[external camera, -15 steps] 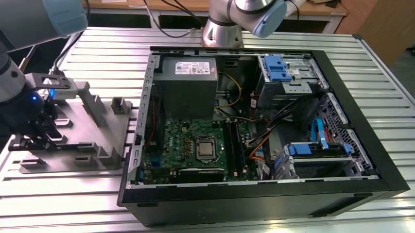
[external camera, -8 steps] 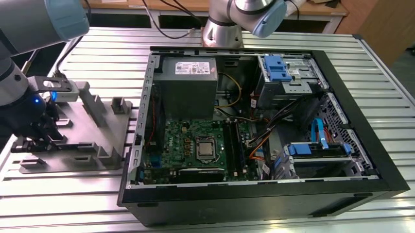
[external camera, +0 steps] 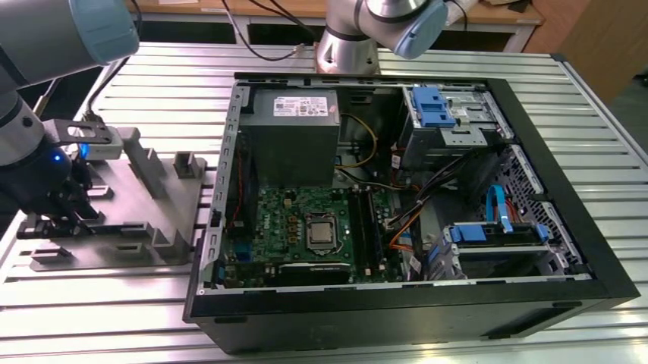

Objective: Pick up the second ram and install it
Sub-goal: 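Pick up the second ram and move it above second insertion slot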

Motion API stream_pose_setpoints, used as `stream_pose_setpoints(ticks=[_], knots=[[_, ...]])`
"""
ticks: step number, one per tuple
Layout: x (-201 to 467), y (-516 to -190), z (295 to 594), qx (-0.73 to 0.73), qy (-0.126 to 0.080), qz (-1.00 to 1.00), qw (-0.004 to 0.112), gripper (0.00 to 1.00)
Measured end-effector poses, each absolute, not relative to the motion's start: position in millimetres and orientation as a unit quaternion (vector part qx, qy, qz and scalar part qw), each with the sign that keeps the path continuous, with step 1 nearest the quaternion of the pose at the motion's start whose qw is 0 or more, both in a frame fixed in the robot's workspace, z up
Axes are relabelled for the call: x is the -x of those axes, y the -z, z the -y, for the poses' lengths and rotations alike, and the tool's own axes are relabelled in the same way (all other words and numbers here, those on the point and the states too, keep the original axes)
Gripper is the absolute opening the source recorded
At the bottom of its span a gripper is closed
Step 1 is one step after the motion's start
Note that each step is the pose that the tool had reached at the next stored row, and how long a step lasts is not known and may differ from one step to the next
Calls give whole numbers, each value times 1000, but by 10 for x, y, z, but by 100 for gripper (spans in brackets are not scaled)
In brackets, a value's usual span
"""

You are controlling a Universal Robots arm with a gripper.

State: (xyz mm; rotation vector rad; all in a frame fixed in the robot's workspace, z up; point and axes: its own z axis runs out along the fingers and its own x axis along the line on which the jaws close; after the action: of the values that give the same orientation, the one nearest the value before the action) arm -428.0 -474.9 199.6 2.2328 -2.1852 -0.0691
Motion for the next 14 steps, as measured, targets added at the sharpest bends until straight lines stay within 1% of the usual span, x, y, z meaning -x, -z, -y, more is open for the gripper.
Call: stream_pose_setpoints(ticks=[5,6,7,11,12,14], knots=[[4280,-1996,4749,-714,22,699,9,36],[4280,-1996,4749,-714,22,699,9,34],[4280,-1996,4749,-714,22,699,9,27],[4280,-1996,4749,-714,22,699,9,25],[4280,-1996,4749,-714,22,699,9,19],[4280,-1996,4749,-714,22,699,9,19]])
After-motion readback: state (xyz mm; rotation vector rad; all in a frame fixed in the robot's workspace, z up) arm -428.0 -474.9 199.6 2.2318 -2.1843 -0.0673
